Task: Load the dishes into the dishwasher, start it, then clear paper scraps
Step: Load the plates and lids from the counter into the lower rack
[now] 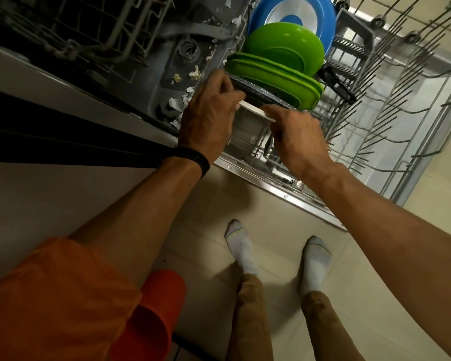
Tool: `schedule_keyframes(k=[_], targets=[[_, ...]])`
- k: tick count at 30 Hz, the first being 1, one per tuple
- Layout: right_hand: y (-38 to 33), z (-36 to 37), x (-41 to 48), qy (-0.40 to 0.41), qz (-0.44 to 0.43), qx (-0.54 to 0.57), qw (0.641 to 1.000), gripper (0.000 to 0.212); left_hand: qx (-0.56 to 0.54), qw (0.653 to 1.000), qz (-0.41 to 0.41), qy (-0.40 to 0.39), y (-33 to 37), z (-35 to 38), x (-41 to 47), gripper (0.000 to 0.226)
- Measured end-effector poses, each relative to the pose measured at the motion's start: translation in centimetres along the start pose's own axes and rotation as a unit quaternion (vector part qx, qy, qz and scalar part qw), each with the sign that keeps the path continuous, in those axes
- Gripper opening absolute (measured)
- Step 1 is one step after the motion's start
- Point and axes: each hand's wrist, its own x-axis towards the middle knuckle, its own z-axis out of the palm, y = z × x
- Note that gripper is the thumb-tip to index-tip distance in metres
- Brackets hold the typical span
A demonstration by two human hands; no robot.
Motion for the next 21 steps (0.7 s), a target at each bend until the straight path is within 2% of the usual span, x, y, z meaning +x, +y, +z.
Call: schedule_keyframes(k=[3,9,11,15,18,21], targets=[[0.1,0.3,0.6,-0.003,0.005,-0.015,1.000,0.050,-0.018,1.000,-0.005,-0.003,-0.1,0.2,0.1,0.016],[-0.1,0.4,0.6,0.016,-0.043,-0.032,0.998,0.042,-0.022,0.999,-0.029,-0.031,-0.8,0.1,0.0,0.031],[0.2,0.4,-0.2,0.043,-0.072,-0.052,0.995,0.047,-0.011,0.997,-0.050,-0.052,-1.3,0.1,0.1,0.037],[1.2,1.5,-2.3,0.024,-0.109,-0.128,0.985,0.062,0.010,0.995,-0.061,-0.081,-1.8,0.2,0.3,0.045],[1.6,2.3,-3.0,0.013,-0.101,-0.152,0.983,0.075,0.024,0.996,-0.039,-0.078,-1.7,0.3,0.0,0.048],[1.0,2.4,-3.1,0.018,-0.084,-0.167,0.982,0.079,0.035,0.997,0.014,-0.072,-1.5,0.8,-0.9,0.051]])
